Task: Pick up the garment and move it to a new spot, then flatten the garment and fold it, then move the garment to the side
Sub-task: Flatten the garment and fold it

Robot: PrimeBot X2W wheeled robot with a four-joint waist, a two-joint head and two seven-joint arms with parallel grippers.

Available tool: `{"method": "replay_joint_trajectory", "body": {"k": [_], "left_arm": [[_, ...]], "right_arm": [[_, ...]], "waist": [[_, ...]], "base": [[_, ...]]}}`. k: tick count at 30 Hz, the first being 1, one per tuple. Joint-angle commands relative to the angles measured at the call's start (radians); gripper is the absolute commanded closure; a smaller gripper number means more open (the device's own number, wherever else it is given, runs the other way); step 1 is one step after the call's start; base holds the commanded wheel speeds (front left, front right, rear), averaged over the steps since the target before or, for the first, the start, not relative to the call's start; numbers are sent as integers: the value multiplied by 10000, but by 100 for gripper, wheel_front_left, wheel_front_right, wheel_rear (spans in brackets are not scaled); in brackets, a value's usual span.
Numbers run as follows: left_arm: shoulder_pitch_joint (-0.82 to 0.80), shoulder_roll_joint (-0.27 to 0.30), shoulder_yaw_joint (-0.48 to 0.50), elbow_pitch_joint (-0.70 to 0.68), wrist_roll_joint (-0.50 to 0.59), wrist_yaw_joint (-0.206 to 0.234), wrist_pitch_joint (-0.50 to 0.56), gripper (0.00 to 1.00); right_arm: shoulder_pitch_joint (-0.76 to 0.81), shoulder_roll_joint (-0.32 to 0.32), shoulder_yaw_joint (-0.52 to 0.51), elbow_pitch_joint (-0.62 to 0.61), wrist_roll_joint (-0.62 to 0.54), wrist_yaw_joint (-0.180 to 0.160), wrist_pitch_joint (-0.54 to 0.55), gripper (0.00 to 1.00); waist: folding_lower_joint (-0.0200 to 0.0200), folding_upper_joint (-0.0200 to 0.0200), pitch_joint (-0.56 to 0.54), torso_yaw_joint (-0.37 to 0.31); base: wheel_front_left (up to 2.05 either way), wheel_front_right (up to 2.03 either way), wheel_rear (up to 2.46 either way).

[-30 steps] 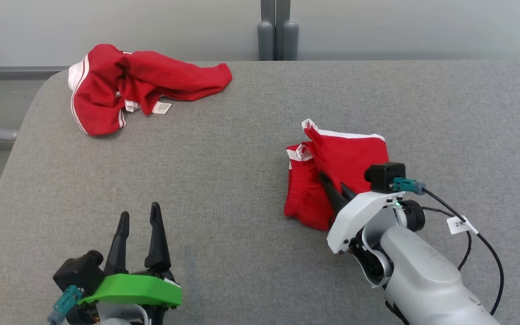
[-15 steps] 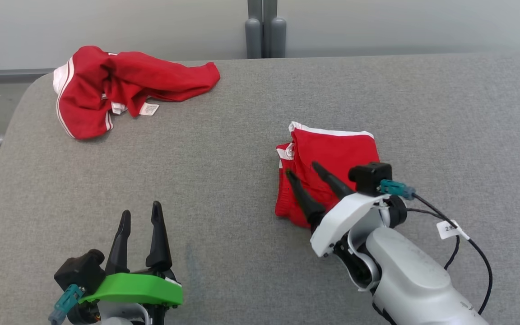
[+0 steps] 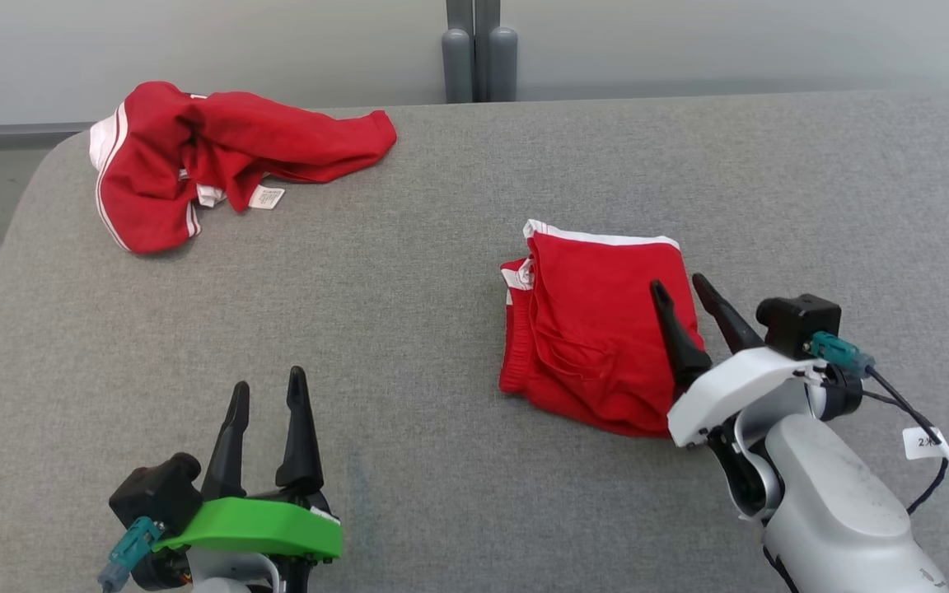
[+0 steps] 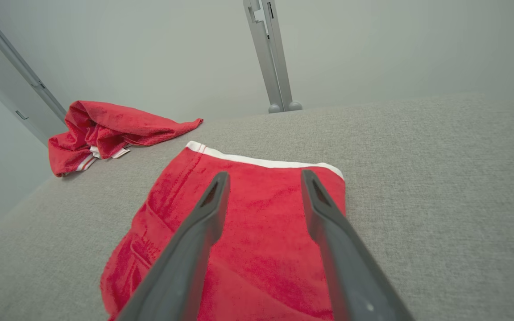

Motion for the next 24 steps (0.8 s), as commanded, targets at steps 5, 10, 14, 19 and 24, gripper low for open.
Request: {"method": "replay_joint_trajectory", "body": {"k": [5,10,14,19,24], "left_arm": [[-197,7,-31,31,-57,-20,-3,0],[-274,7,-96,72,-142,2,-3,0],[-333,8,-103,84,-167,21,-3,0],[-351,7,-96,90,-174,43,-3,0],[-371,7,-103,43,-174,70,-3,0]], "right_arm": [[238,-33,264,416,-568,-3,154,100],[202,76,1045,958,-725,-3,254,100],[77,166,1861,1152,-433,-3,222,100],[-156,270,3048,1202,31,-3,182,100],[-498,286,4216,1668,581,-3,180,100]], "waist": [[0,0,110,53],[0,0,199,147],[0,0,244,219],[0,0,265,265],[0,0,308,321]], "base": [[0,0,0],[0,0,0],[0,0,0],[0,0,0],[0,0,0]]}}
